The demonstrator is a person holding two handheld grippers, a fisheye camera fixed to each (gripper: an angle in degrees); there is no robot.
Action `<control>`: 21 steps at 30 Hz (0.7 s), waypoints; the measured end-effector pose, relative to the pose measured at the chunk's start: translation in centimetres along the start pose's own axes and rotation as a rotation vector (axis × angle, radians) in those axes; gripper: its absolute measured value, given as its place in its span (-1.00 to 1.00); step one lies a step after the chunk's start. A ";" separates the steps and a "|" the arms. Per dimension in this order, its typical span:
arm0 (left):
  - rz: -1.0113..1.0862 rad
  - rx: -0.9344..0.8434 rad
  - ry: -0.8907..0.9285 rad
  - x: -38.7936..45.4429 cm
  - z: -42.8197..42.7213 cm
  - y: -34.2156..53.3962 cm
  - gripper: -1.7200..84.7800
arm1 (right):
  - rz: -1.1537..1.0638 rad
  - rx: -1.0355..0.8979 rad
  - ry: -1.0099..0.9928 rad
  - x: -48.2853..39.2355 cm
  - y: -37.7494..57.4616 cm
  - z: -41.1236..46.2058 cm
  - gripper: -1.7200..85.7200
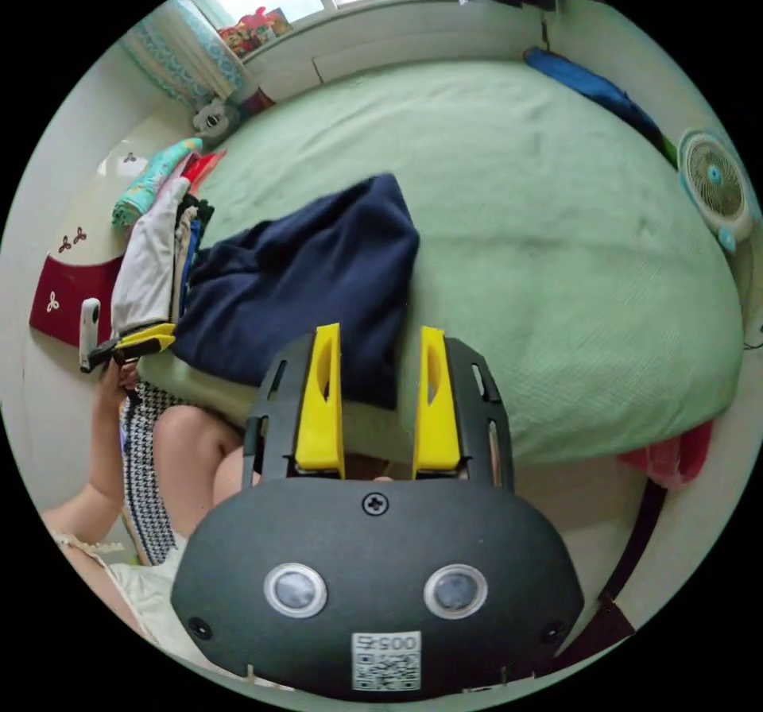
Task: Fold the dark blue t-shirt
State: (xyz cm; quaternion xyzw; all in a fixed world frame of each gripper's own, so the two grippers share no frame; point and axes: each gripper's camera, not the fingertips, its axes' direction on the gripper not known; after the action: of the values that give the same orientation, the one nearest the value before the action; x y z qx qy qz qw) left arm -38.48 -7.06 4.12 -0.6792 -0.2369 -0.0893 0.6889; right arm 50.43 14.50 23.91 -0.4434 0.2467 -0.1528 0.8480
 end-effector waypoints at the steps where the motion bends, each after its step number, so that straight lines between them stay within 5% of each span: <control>1: -0.008 -0.003 0.004 -0.1 0.9 0.0 -0.63 | 0.012 -0.017 -0.022 0.5 0.3 0.4 -0.68; 9: -0.011 0.065 -0.029 2.1 -0.6 0.0 -0.88 | -0.022 0.028 -0.104 -0.8 -0.5 -0.1 -0.98; 21: -0.042 0.081 -0.036 3.8 -1.2 3.5 -0.80 | -0.094 0.021 -0.012 -4.3 -0.8 -0.8 -0.84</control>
State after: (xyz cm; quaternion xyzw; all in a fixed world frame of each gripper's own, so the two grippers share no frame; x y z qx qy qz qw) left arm -33.34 -7.27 2.73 -0.6469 -0.2671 -0.0816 0.7096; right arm 46.42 15.58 25.39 -0.4466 0.2190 -0.1923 0.8460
